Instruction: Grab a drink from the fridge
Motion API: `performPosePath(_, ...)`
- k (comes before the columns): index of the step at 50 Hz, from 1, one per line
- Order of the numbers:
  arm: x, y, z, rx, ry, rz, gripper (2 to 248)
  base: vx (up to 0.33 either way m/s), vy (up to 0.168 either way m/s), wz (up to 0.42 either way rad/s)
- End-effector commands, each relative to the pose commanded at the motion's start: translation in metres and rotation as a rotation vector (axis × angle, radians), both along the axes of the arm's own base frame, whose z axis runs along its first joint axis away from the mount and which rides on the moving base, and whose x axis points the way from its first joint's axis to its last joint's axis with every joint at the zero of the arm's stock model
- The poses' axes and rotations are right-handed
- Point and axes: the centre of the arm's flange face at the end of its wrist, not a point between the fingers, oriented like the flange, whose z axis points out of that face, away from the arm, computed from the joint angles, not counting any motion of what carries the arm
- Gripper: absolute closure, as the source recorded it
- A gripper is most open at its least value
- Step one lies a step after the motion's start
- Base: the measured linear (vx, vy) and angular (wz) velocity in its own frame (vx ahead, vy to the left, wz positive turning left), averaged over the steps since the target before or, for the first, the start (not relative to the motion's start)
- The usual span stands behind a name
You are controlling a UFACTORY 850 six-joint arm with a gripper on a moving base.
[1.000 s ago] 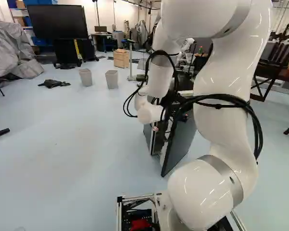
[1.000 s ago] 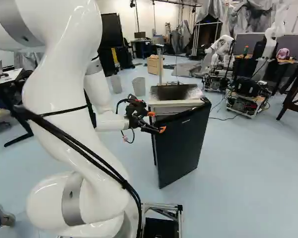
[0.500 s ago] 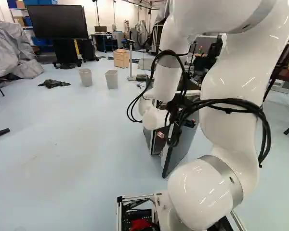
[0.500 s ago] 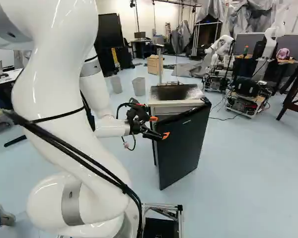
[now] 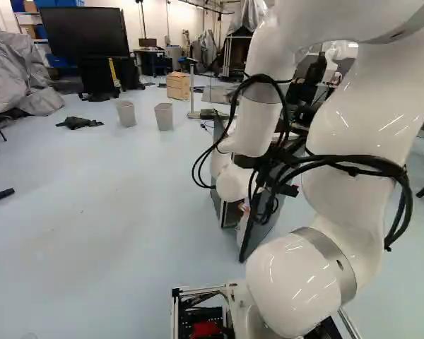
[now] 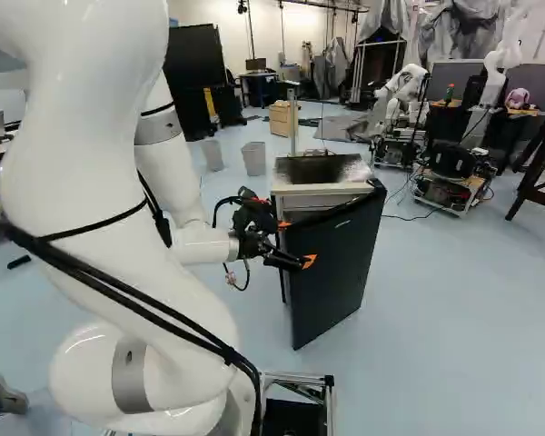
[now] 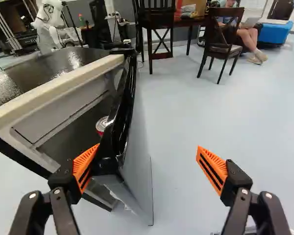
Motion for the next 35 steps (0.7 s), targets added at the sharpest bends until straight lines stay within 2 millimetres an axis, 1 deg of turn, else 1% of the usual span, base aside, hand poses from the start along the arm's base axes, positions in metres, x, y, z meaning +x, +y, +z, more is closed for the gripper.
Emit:
performPosePath(18,-0.032,-0.015,0.001,-0.012,0.009,-0.038,3,0.000,0.000,0.000)
performPosePath(35,-0.052,-0.033,0.002,-0.028,0.007,-0.114,3,0.000,0.000,0.000)
